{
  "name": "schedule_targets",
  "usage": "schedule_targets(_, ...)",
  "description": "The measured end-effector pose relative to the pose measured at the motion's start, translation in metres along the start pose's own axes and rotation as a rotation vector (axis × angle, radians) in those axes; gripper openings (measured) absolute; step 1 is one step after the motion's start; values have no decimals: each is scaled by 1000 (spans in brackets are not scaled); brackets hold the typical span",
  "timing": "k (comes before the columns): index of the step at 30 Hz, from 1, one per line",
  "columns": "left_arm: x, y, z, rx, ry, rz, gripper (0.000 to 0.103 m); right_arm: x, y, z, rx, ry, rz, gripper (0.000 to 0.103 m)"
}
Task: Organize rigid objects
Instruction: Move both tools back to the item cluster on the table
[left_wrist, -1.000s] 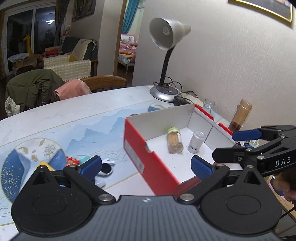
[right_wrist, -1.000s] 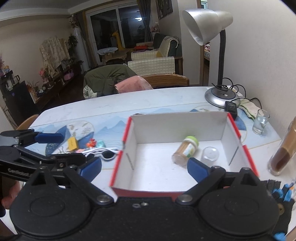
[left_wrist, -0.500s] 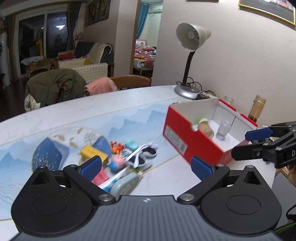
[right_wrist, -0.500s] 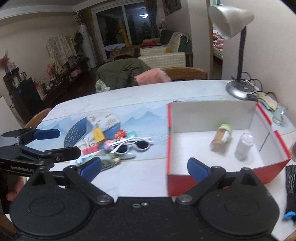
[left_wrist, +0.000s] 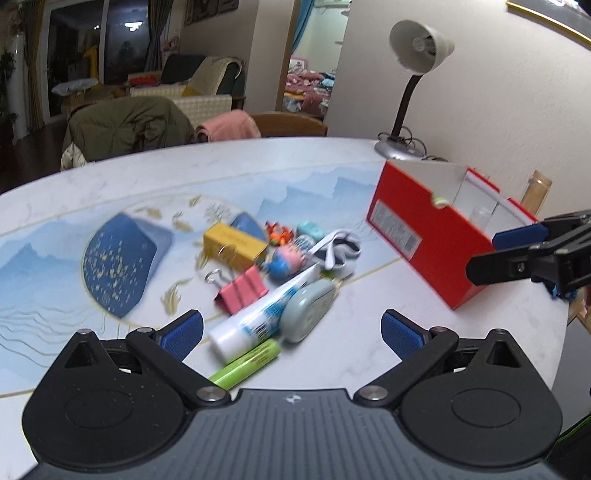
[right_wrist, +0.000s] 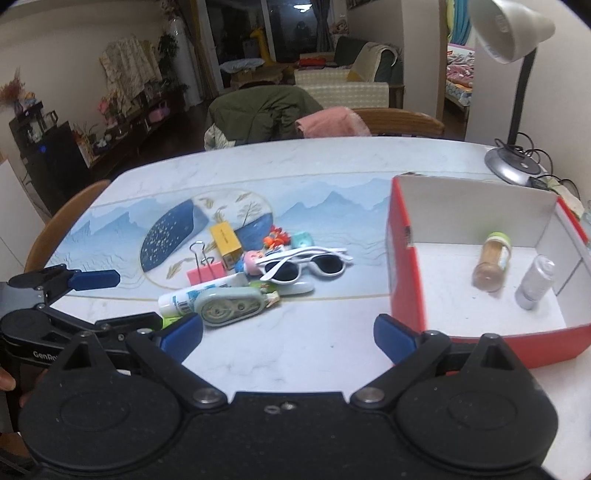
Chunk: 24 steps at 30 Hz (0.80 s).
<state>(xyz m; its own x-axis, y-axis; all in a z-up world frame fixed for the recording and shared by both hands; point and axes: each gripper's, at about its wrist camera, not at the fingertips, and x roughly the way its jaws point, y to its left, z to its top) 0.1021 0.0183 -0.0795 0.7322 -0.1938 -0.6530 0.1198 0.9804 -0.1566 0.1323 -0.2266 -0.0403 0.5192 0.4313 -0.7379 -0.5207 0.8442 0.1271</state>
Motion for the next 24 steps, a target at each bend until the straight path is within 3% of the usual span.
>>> schedule_targets(13,38,33,-30,-32,87,72,103,59,39,11,-73,84,4,94)
schedule_targets(24,55,40,-39,24,108,68,102,118,71,19,-111,171,-26,93)
